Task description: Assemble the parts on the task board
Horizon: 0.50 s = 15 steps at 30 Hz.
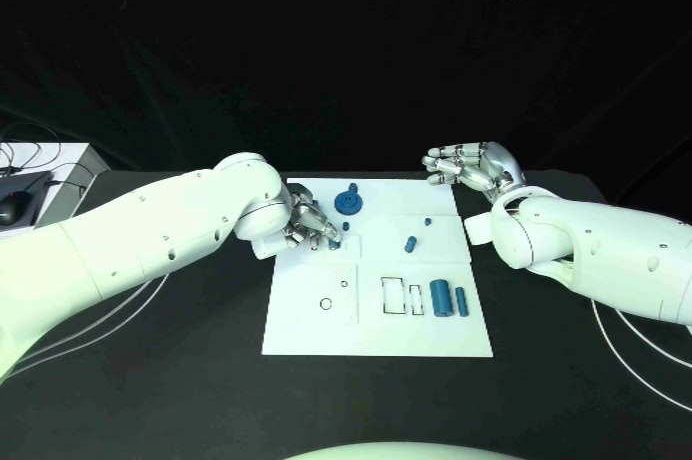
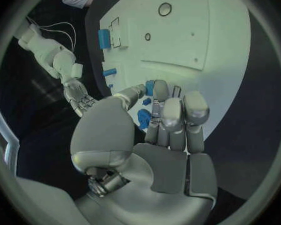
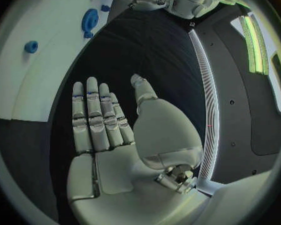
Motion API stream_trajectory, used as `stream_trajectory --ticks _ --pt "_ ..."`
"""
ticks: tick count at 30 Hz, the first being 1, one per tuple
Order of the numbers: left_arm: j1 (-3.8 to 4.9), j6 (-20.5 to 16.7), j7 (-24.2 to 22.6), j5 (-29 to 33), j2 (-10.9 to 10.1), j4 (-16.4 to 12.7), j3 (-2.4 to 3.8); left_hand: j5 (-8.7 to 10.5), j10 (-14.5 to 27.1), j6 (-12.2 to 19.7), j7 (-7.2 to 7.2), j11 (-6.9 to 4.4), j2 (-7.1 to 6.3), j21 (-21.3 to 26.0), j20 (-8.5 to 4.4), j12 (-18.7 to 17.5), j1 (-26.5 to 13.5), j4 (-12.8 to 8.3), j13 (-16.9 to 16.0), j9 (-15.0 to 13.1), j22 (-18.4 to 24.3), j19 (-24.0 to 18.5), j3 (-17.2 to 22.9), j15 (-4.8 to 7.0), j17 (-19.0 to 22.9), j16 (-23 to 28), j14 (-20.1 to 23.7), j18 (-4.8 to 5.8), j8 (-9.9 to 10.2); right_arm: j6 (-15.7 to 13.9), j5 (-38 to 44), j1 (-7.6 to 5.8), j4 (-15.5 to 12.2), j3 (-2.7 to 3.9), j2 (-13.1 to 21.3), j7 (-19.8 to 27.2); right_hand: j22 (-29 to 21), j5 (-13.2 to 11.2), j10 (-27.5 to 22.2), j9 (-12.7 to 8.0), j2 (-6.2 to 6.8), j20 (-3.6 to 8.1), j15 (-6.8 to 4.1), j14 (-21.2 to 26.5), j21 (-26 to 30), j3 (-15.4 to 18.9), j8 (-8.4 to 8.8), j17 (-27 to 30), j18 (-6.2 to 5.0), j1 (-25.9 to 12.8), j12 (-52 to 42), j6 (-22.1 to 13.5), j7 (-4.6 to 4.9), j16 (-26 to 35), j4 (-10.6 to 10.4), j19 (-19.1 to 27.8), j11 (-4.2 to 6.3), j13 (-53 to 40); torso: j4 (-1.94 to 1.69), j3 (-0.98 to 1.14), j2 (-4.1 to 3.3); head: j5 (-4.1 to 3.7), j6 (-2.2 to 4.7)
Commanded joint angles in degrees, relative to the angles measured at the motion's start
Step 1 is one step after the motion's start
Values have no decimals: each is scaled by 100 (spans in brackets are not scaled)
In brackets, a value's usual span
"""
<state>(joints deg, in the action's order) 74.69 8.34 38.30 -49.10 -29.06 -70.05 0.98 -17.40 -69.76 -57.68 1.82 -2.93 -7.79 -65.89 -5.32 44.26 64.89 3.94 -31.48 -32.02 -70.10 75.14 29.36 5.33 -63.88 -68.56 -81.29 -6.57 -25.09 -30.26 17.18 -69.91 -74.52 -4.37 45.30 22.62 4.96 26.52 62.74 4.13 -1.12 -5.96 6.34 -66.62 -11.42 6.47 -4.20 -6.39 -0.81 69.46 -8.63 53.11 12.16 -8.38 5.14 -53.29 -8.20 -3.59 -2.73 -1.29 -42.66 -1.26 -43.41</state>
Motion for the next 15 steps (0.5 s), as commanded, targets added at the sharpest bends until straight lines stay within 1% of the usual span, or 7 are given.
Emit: stream_trajectory --ticks 1,5,15 --pt "0 -61 -7 -113 -1 -16 -2 -19 -34 -39 -8 14 34 -25 -31 -24 6 -790 -6 -832 -6 5 833 10 -8 7 -16 92 0 79 15 0 -7 2 1 46 -8 34 -32 -4 2 2 0 28 -9 -33 30 10 81 -32 28 -35 -7 20 -13 49 -12 8 -6 0 3 7 -7" --pt "-1 -55 -4 -153 -11 -16 -4 -22 -43 -44 -9 11 25 -30 -34 -27 6 -801 -3 -844 -13 10 850 12 -12 9 -17 93 3 82 15 0 -5 2 -1 47 -8 34 -32 -4 2 2 0 28 -9 -33 30 10 81 -32 28 -35 -7 20 -13 49 -12 8 2 3 5 8 -14" --pt "-2 -21 11 -230 -57 -26 -8 -45 -63 -62 -5 7 -8 -42 -41 -38 17 -832 7 -870 -29 21 897 16 -21 12 -21 98 13 83 15 0 -3 2 5 48 -8 34 -32 -4 2 2 0 28 -9 -33 30 10 81 -32 28 -35 -7 20 -13 49 -12 8 0 2 2 5 -12"
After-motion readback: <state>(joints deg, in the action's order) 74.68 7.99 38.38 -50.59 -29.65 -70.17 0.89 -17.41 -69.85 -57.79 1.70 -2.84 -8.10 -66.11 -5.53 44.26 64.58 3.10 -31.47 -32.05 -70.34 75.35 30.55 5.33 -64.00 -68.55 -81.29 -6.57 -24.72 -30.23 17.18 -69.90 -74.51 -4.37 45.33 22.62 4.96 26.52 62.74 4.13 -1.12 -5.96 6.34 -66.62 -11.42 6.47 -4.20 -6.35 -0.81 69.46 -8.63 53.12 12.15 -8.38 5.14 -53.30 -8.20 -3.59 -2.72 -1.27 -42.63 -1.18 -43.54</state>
